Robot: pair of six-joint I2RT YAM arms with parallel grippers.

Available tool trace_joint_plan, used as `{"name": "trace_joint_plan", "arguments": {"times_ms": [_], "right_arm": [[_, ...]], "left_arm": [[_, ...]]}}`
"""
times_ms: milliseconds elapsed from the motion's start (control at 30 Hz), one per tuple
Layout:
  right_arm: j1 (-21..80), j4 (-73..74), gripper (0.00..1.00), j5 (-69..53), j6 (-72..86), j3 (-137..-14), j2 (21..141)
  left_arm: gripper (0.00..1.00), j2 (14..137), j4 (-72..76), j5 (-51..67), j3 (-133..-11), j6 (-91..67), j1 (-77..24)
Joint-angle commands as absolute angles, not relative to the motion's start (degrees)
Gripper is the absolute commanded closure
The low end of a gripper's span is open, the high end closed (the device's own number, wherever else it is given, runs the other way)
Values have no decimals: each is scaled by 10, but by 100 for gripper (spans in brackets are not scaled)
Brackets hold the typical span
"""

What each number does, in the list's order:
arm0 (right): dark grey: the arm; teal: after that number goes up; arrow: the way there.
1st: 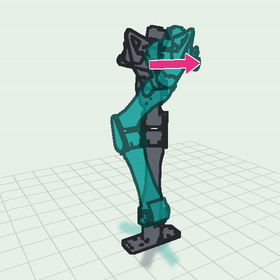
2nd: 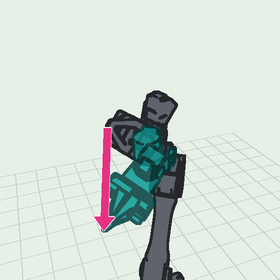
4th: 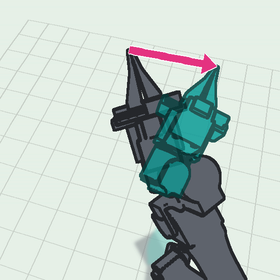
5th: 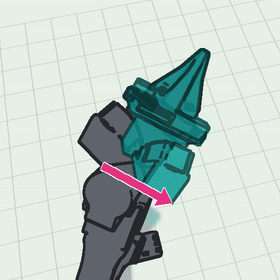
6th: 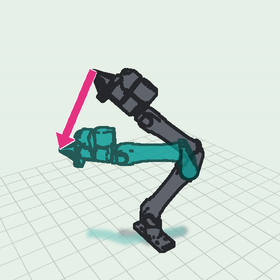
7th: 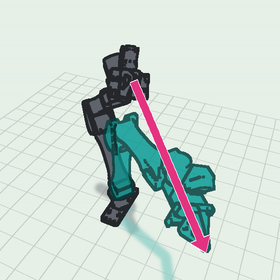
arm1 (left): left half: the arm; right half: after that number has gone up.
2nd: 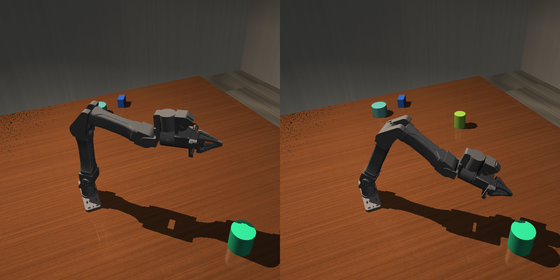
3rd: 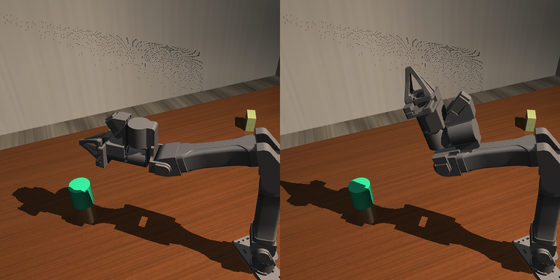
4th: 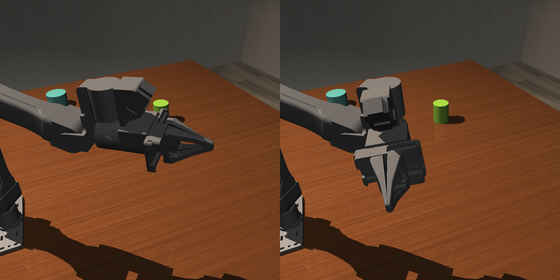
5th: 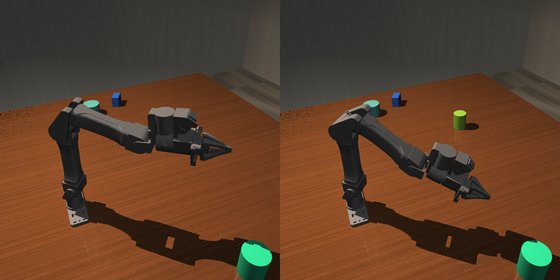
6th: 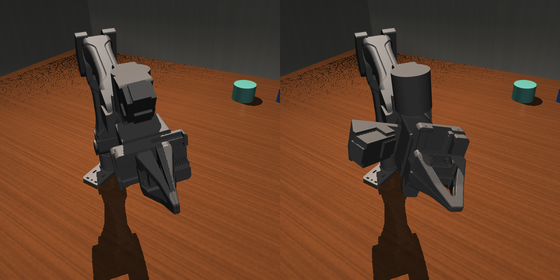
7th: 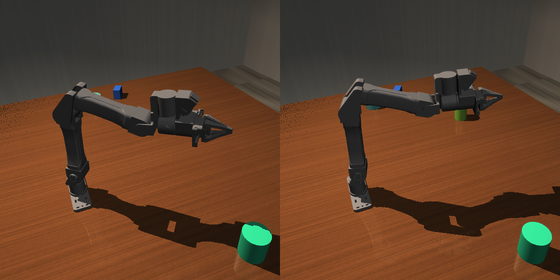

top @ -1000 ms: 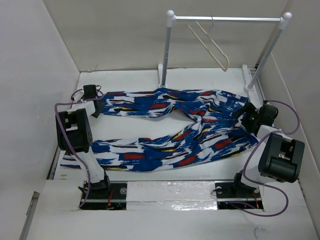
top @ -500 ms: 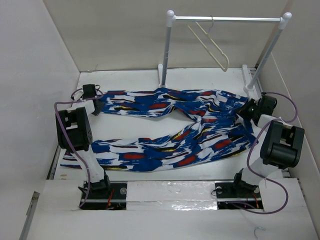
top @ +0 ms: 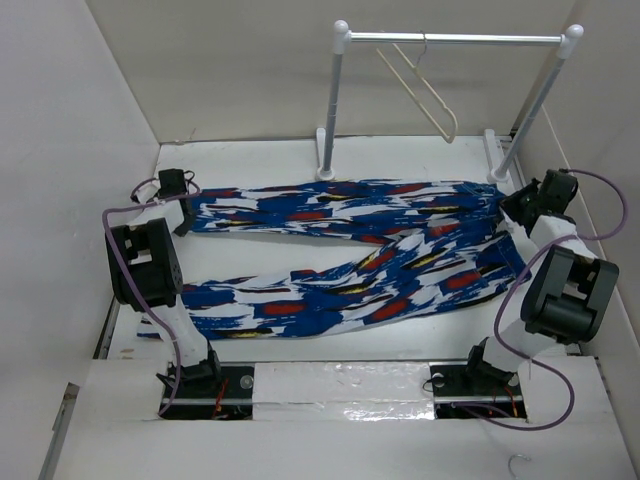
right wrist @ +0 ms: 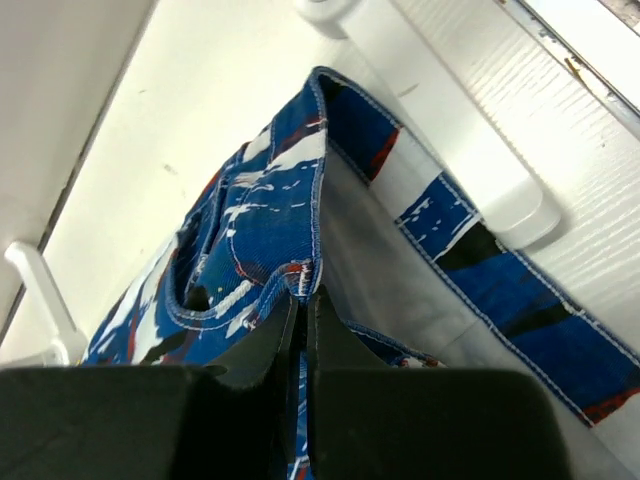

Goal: Place the trousers on the hanger
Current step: Flatten out the trousers at the center of the board.

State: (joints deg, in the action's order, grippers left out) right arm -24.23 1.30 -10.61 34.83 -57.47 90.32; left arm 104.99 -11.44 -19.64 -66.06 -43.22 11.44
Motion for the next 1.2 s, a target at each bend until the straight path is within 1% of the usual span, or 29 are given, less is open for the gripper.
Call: {"name": "trace_joint_plan", "arguments": {"times_ms": [0, 100, 133, 167, 233, 267, 300, 333, 367, 400, 433, 467, 500, 533, 567, 633, 667, 700, 733, 767, 800, 833, 867, 900, 967, 1000, 1067, 1100, 1167], "right_arm": [[-250, -2, 100, -12, 366, -611, 937], [-245, -2, 100, -4, 367, -613, 954], [-245, -3, 97, -7, 364, -612, 955], [-239, -2, 89, -6, 364, -608, 955], [-230, -4, 76, 14, 363, -599, 947], [-222, -7, 55, 17, 363, -591, 933], [-215, -4, 47, 25, 362, -588, 921], [-214, -4, 38, 31, 361, -585, 908], [-204, -4, 28, 36, 358, -582, 891], [-188, -6, 23, 51, 354, -574, 849], [-179, -4, 22, 61, 348, -570, 826], [-170, -2, 21, 69, 345, -567, 802], [-158, -2, 21, 76, 341, -561, 774], [-129, -6, 21, 74, 323, -540, 719], [-111, -10, 21, 69, 313, -528, 693], [-28, -3, 26, 41, 281, -479, 612], [10, -10, 49, 28, 273, -455, 586], [52, -31, 70, 12, 269, -426, 564], [100, -49, 85, -25, 266, -397, 546], [210, -73, 100, -36, 265, -345, 530], [272, -106, 100, -33, 265, -331, 536], [334, -112, 100, -3, 258, -329, 552], [444, -113, 100, 22, 250, -354, 606], [489, -101, 100, 36, 242, -375, 642], [554, -97, 100, 37, 216, -429, 721], [595, -78, 100, 37, 214, -492, 801], [626, -61, 100, 41, 193, -554, 879], [648, -32, 100, 49, 188, -615, 949], [663, -17, 100, 42, 172, -668, 1010]], "left_arm": [[100, 1028, -148, -265, -654, -420, 122], [100, 1034, -165, -286, -657, -429, 122], [100, 1033, -166, -286, -657, -427, 122], [97, 1031, -167, -285, -659, -426, 122], [86, 1020, -162, -281, -654, -423, 122], [81, 1015, -154, -278, -653, -415, 117], [59, 1008, -156, -280, -654, -416, 110], [47, 1005, -157, -280, -654, -417, 110], [40, 1002, -159, -276, -656, -415, 103], [30, 993, -163, -278, -660, -417, 96], [23, 986, -164, -279, -660, -417, 96], [22, 979, -162, -258, -660, -417, 96], [17, 962, -159, -252, -659, -418, 96], [17, 951, -155, -249, -657, -419, 96], [17, 938, -149, -235, -652, -419, 96], [20, 890, -131, -218, -636, -410, 74], [23, 873, -116, -209, -630, -409, 64], [29, 837, -108, -200, -625, -406, 54], [34, 819, -103, -195, -620, -403, 29], [45, 802, -93, -193, -617, -401, 17], [70, 765, -86, -191, -615, -399, 4], [81, 746, -77, -179, -609, -395, -5], [89, 729, -53, -140, -606, -376, -10], [100, 694, -48, -125, -602, -374, -16], [100, 657, -9, -79, -583, -371, -16], [100, 625, -4, -65, -575, -350, -16], [100, 600, 11, -56, -560, -338, -16], [100, 583, 10, -56, -558, -323, -16], [100, 573, 3, -52, -558, -308, -16]]}}
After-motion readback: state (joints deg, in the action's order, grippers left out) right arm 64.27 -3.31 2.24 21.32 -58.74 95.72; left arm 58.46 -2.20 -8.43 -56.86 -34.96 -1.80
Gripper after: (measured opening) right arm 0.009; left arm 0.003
